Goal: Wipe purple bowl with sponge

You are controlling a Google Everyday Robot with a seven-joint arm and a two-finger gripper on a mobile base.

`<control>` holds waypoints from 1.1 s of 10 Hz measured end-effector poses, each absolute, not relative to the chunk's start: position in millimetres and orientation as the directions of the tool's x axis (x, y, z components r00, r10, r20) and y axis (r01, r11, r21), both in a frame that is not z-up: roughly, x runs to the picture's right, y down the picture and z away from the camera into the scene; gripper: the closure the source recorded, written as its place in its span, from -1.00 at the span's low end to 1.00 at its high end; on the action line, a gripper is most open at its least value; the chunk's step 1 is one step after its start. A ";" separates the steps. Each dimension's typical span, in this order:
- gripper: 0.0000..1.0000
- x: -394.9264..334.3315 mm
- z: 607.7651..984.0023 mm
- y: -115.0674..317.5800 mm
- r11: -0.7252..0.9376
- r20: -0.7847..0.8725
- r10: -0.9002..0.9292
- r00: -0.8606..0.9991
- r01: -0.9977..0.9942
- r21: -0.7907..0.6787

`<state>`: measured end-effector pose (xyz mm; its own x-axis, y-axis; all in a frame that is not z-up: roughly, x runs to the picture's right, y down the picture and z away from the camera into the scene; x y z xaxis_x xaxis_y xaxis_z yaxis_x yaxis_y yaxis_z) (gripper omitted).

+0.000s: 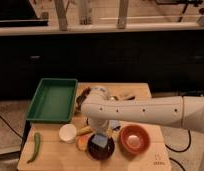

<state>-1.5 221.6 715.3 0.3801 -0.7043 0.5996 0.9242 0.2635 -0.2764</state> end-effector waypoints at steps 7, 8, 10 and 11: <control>1.00 -48.2 703.9 249.8 0.142 0.654 -0.735 0.178 0.984 -0.108; 1.00 -47.2 694.5 257.2 0.137 0.657 -0.737 0.162 0.986 -0.090; 1.00 -38.1 680.4 265.0 0.142 0.656 -0.739 0.155 0.987 -0.073; 1.00 -31.3 675.3 267.0 0.148 0.652 -0.741 0.158 0.986 -0.071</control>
<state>-31.3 267.0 675.3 0.1583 -0.7413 0.6523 0.9864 0.1479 -0.0712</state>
